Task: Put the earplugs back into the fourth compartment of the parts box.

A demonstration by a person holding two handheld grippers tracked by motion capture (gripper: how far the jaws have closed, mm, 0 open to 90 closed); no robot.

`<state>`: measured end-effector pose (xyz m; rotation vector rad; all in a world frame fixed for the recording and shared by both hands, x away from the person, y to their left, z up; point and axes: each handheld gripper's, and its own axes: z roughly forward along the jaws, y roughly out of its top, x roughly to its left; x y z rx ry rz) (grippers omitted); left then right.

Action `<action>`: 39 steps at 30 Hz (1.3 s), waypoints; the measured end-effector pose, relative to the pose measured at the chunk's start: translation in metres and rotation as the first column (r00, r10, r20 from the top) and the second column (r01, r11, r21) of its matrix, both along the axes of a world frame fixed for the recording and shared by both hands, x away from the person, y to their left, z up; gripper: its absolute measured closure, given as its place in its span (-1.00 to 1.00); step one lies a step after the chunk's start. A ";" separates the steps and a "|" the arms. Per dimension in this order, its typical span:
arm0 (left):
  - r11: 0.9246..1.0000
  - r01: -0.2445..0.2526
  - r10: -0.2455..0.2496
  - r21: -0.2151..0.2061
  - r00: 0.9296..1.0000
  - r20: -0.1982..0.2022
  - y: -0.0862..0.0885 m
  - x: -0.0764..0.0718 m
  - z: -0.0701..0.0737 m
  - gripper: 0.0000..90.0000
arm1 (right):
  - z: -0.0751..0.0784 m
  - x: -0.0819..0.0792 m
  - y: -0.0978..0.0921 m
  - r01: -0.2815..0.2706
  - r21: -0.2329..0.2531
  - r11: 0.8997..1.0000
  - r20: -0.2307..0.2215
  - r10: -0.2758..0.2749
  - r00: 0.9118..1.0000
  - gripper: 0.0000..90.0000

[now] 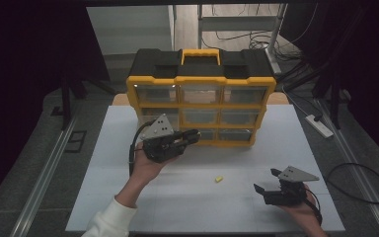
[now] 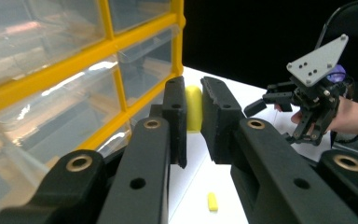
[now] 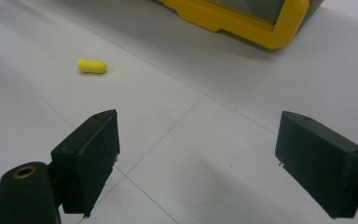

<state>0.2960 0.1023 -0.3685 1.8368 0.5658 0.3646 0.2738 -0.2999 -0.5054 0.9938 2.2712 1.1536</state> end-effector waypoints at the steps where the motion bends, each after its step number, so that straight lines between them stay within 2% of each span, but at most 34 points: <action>1: 1.000 -0.005 0.005 -0.004 1.000 0.002 0.002 0.000 0.001 0.77 | 0.000 0.000 0.000 0.000 0.000 1.000 0.000 0.000 1.000 -0.68; 9: 0.998 -0.058 0.058 -0.022 0.998 0.013 0.020 0.001 0.009 0.77 | 0.000 0.000 0.000 -0.001 0.001 1.000 0.001 0.001 1.000 -0.68; 13: 0.996 -0.078 0.078 -0.036 0.997 0.005 0.028 0.005 0.010 0.77 | 0.000 0.000 0.000 -0.002 -0.002 1.000 0.002 0.002 1.000 -0.68; 20: 0.991 -0.127 0.127 -0.031 0.992 -0.009 0.039 0.011 0.007 0.77 | 0.000 0.000 0.001 -0.002 -0.003 1.000 0.002 0.002 1.000 -0.68; 26: 0.982 -0.190 0.190 -0.003 0.981 -0.039 0.051 0.022 -0.001 0.77 | 0.000 0.000 0.001 -0.003 -0.004 1.000 0.003 0.003 1.000 -0.68; 28: 0.981 -0.195 0.195 0.000 0.980 -0.043 0.052 0.023 -0.002 0.77 | 0.000 0.000 0.001 -0.004 -0.005 1.000 0.003 0.004 1.000 -0.68; 30: 0.973 -0.228 0.229 0.026 0.972 -0.044 0.056 0.027 -0.006 0.77 | -0.001 0.000 0.001 -0.004 -0.007 1.000 0.001 0.004 1.000 -0.68; 33: 0.970 -0.239 0.241 0.031 0.969 -0.049 0.058 0.029 -0.008 0.77 | -0.001 0.000 0.001 -0.004 -0.009 1.000 0.001 0.004 1.000 -0.68; 39: 0.960 -0.276 0.278 0.040 0.959 -0.063 0.064 0.036 -0.014 0.76 | 0.000 0.000 0.001 -0.005 -0.007 1.000 0.003 0.005 1.000 -0.68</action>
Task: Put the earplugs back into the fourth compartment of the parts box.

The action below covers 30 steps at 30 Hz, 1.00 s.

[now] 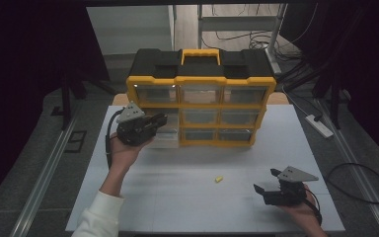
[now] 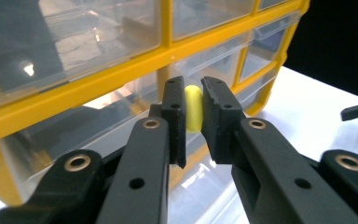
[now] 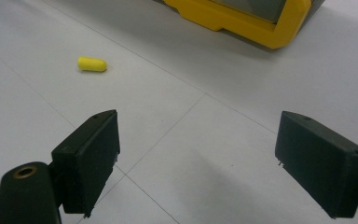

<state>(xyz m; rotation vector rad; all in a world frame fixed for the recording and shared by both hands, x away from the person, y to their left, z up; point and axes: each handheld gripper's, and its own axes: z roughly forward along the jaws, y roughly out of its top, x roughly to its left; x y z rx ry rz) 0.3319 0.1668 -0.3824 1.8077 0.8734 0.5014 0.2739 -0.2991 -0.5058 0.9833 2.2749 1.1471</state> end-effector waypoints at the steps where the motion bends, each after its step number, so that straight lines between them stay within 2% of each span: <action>1: 1.000 0.000 0.000 0.000 1.000 0.000 0.000 0.000 0.000 0.76 | 0.000 0.000 0.000 -0.001 0.000 1.000 -0.001 0.001 1.000 -0.68; 7: 1.000 -0.014 0.014 -0.001 1.000 0.002 0.002 0.001 -0.001 0.74 | 0.000 0.000 0.000 -0.001 0.000 1.000 -0.002 0.001 1.000 -0.68; 8: 1.000 -0.015 0.015 -0.005 1.000 0.005 0.002 0.001 -0.001 0.69 | 0.000 0.000 0.000 -0.001 0.000 1.000 -0.002 0.001 1.000 -0.68; 9: 1.000 -0.018 0.018 -0.010 1.000 0.010 0.002 0.001 0.000 0.53 | 0.000 0.000 0.000 -0.001 0.000 1.000 -0.002 0.001 1.000 -0.68; 11: 0.999 -0.019 0.019 -0.028 1.000 0.010 0.001 0.000 0.002 0.03 | 0.000 0.000 0.000 -0.002 -0.002 1.000 -0.001 0.002 1.000 -0.68; 12: 0.999 -0.018 0.019 -0.031 1.000 0.007 0.001 -0.001 0.002 -0.11 | 0.000 0.000 0.000 -0.002 -0.003 1.000 -0.001 0.002 1.000 -0.68; 15: 0.999 -0.013 0.013 -0.053 1.000 0.002 -0.001 -0.002 0.004 -0.32 | 0.000 0.000 0.000 -0.002 -0.004 1.000 -0.002 0.002 1.000 -0.68; 18: 0.998 0.008 -0.008 -0.060 1.000 -0.001 -0.004 -0.004 0.006 -0.39 | 0.000 0.000 0.000 -0.002 -0.004 1.000 0.001 0.002 1.000 -0.68; 21: 0.995 0.052 -0.053 -0.083 0.999 -0.005 -0.007 -0.007 0.008 -0.40 | 0.001 -0.001 0.000 -0.001 -0.002 1.000 0.001 0.001 1.000 -0.68; 23: 0.991 0.099 -0.099 -0.091 0.995 -0.001 -0.013 -0.013 0.010 -0.40 | 0.001 -0.001 0.000 -0.002 -0.003 1.000 0.001 0.002 1.000 -0.68; 26: 0.988 0.124 -0.124 -0.090 0.992 0.001 -0.018 -0.016 0.011 -0.40 | 0.001 -0.001 0.000 -0.002 -0.003 1.000 0.001 0.002 1.000 -0.68; 30: 0.981 0.176 -0.177 -0.079 0.984 -0.004 -0.029 -0.022 0.012 -0.40 | 0.001 -0.001 -0.001 -0.003 -0.001 1.000 0.002 0.003 1.000 -0.68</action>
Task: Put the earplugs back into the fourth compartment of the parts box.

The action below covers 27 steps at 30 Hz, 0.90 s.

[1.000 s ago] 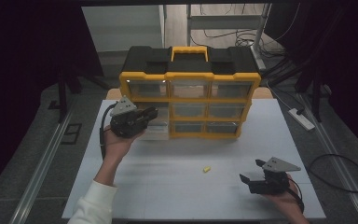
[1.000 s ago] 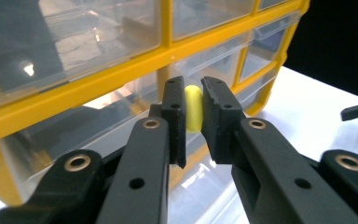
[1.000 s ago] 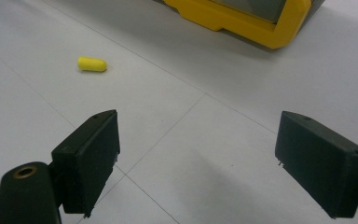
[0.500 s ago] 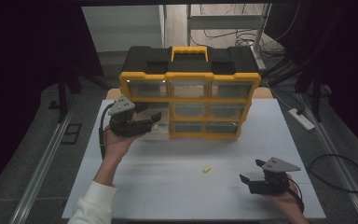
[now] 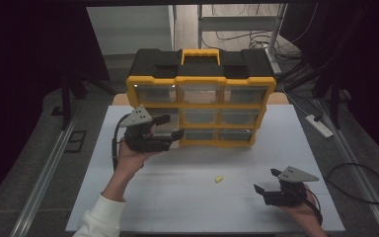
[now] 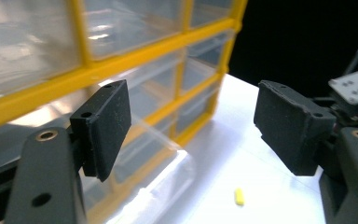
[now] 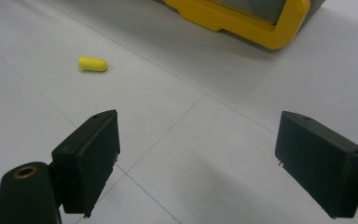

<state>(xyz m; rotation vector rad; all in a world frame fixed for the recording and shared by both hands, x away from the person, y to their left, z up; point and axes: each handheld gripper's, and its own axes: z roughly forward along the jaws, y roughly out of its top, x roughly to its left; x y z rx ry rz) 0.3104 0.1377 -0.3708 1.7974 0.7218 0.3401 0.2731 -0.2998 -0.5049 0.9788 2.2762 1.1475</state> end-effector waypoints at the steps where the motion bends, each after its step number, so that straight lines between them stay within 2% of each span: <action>1: 1.000 0.016 -0.016 0.010 1.000 -0.001 -0.004 -0.002 0.000 -0.40 | 0.000 0.000 0.000 0.001 0.000 1.000 0.000 -0.001 1.000 -0.68; 7: 0.996 0.065 -0.064 0.062 0.998 -0.012 -0.022 -0.008 -0.005 -0.40 | 0.000 0.000 0.000 0.002 0.001 1.000 -0.001 -0.002 1.000 -0.68; 9: 0.991 0.092 -0.090 0.092 0.996 -0.025 -0.031 -0.009 -0.010 -0.40 | 0.000 0.000 0.000 0.002 0.003 1.000 -0.001 -0.002 1.000 -0.68; 10: 0.986 0.116 -0.113 0.121 0.993 -0.038 -0.039 -0.010 -0.015 -0.40 | 0.000 0.000 0.000 0.004 0.005 1.000 -0.001 -0.004 1.000 -0.68; 11: 0.986 0.116 -0.113 0.121 0.993 -0.038 -0.039 -0.010 -0.015 -0.40 | 0.000 0.000 0.000 0.004 0.005 1.000 -0.001 -0.004 1.000 -0.68; 20: 0.964 0.192 -0.176 0.183 0.979 -0.101 -0.065 -0.010 -0.036 -0.41 | 0.000 0.000 0.000 0.004 0.003 1.000 -0.002 -0.004 1.000 -0.68; 24: 0.959 0.204 -0.183 0.196 0.976 -0.118 -0.072 -0.009 -0.043 -0.41 | 0.000 0.000 0.000 0.001 0.003 1.000 -0.002 -0.001 1.000 -0.68; 27: 0.949 0.224 -0.196 0.222 0.971 -0.138 -0.080 -0.008 -0.051 -0.41 | 0.000 0.000 0.000 0.001 0.002 1.000 -0.002 -0.001 1.000 -0.68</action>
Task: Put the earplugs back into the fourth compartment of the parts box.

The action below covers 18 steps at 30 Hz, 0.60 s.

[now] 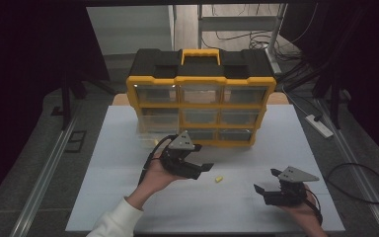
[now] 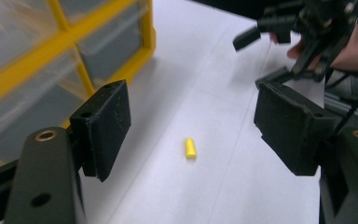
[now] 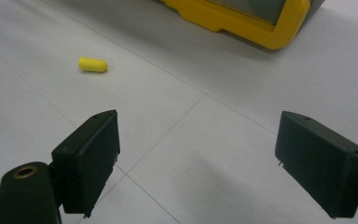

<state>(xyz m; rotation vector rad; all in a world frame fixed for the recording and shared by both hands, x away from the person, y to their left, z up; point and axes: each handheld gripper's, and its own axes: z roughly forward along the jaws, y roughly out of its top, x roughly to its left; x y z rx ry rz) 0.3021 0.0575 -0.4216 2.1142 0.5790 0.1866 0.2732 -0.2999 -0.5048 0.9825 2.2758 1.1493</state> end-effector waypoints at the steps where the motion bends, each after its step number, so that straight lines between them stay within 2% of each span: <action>1: 1.000 0.007 -0.007 0.013 1.000 -0.004 -0.003 0.000 -0.003 -0.41 | 0.000 0.000 0.000 0.000 0.000 1.000 0.001 0.000 1.000 -0.68; 9: 0.997 0.023 -0.019 0.073 0.999 -0.047 -0.018 0.007 -0.025 -0.41 | 0.000 0.000 0.000 0.001 0.000 1.000 0.001 -0.001 1.000 -0.68; 18: 0.993 0.024 -0.017 0.119 0.998 -0.060 -0.029 0.015 -0.042 -0.40 | 0.000 0.000 0.000 0.002 0.000 1.000 0.000 -0.002 1.000 -0.68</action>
